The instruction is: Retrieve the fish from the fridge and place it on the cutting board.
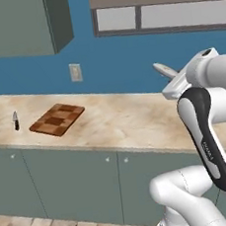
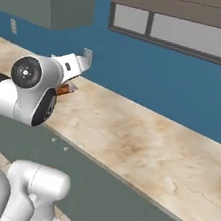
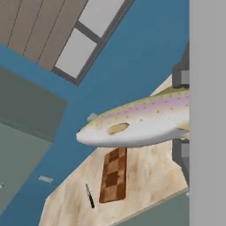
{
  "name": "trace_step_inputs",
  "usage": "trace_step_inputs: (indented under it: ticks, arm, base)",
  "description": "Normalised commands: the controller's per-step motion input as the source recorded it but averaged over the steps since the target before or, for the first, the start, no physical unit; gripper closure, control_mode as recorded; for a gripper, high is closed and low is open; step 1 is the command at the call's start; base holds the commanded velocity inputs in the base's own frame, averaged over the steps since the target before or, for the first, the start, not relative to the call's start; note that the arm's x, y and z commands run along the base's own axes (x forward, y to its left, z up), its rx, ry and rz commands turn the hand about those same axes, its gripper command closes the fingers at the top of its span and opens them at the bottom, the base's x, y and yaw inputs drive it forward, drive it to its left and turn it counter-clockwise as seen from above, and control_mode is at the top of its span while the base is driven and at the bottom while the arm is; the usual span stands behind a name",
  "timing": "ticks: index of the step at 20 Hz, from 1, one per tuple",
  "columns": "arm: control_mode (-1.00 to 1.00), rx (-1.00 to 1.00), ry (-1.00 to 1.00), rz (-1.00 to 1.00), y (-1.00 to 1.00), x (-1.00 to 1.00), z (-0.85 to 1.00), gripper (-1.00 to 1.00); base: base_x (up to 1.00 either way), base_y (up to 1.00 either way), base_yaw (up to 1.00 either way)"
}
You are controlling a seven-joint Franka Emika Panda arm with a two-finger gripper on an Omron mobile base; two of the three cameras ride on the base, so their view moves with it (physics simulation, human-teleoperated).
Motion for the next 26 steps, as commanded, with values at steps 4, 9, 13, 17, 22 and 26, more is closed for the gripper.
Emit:
trace_step_inputs:
  ticks: [4,9,13,17,22,26]
  arm:
    - [1.0,0.0,0.0,0.0,0.0,0.0,0.0,1.0]
    - [1.0,0.0,0.0,0.0,0.0,0.0,0.0,1.0]
    - [1.0,0.0,0.0,0.0,0.0,0.0,0.0,1.0]
    - [1.0,0.0,0.0,0.0,0.0,0.0,0.0,1.0]
    - [1.0,0.0,0.0,0.0,0.0,0.0,0.0,1.0]
    - [1.0,0.0,0.0,0.0,0.0,0.0,0.0,1.0]
  base:
    - [0.09,0.68,-0.35]
    - [0.03,0.83,-0.23]
    - [0.0,0.81,-0.15]
    - [-0.03,0.69,-0.13]
    - [0.0,0.68,-0.13]
    - [0.0,0.72,-0.15]
